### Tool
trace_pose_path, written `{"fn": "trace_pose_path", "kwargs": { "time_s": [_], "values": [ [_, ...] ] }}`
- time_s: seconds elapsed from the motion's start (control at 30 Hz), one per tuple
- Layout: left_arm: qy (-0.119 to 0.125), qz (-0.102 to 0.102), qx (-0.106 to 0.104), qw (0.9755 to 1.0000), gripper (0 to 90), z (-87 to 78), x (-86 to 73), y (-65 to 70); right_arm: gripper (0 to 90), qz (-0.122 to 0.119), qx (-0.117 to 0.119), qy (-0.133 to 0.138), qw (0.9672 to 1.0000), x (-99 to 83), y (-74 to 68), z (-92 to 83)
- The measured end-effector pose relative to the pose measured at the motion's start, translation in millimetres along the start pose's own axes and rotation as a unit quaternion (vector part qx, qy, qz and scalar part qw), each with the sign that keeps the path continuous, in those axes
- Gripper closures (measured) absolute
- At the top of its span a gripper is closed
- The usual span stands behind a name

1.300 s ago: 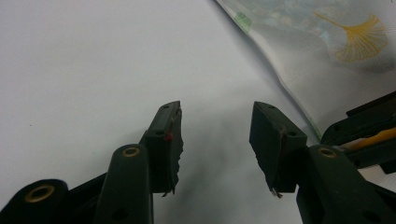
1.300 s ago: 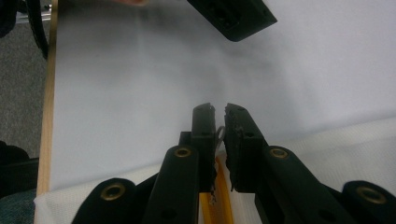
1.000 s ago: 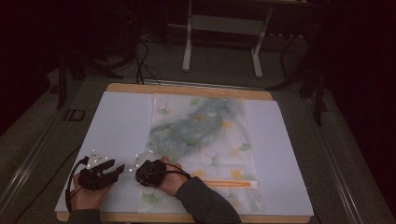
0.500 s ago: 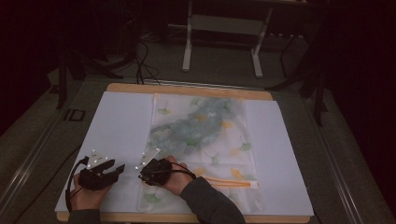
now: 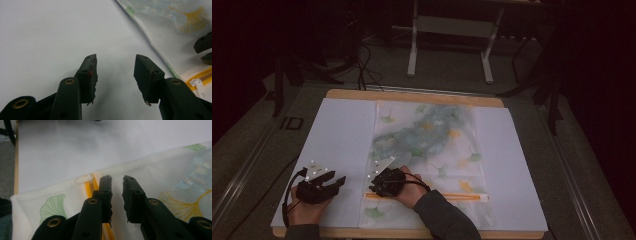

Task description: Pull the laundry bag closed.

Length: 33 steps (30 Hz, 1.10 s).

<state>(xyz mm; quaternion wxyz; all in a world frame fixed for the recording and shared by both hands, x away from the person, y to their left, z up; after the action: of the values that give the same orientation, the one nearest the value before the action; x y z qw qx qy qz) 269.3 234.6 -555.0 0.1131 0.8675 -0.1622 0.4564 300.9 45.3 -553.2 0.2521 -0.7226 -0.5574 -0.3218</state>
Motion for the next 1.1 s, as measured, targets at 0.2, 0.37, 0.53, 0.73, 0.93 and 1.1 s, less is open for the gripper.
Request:
{"fn": "trace_pose_path", "kwargs": {
  "time_s": [0.2, 0.37, 0.53, 0.73, 0.93, 1.1],
  "values": [
    [-0.002, 0.000, 0.001, 1.0000, 53.2, -0.3, -0.5, -0.7, 68.7, 0.003, 0.012, 0.011, 0.9999, 6.9, -8.7, 1.1],
    [-0.001, 0.001, 0.000, 1.0000, 53.2, -0.1, -0.5, -0.8, 65.7, 0.008, 0.019, 0.014, 0.9997, 12.7, -15.5, 10.3],
    [-0.002, 0.001, 0.000, 1.0000, 53.2, -0.2, -0.5, -0.8, 63.8, 0.016, 0.023, 0.008, 0.9996, 15.8, -20.9, 21.4],
    [-0.002, 0.000, 0.000, 1.0000, 53.2, -0.5, -0.7, -1.7, 67.1, 0.014, 0.020, -0.011, 0.9996, 12.6, -20.4, 26.7],
    [-0.002, 0.003, 0.001, 1.0000, 53.2, -0.7, -0.6, -1.3, 69.1, 0.012, 0.030, -0.018, 0.9993, 6.9, -19.3, 20.9],
    [-0.003, 0.002, 0.001, 1.0000, 53.2, -0.4, -0.7, -0.8, 70.7, 0.009, 0.037, -0.028, 0.9989, 2.2, -17.7, 17.3]
  ]
}}
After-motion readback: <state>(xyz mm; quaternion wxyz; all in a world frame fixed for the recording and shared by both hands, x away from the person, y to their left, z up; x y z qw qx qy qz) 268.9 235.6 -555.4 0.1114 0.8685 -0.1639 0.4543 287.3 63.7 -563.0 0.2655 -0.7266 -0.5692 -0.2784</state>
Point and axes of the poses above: each handheld gripper's, and its own axes: z roughly forward along the jaws, x roughly out of its top, y roughly to its right, the point moved 5 cm from there along z, roughly forward along the jaws, and after that the axes turned 8 degrees about y, right-handed, at the moved point
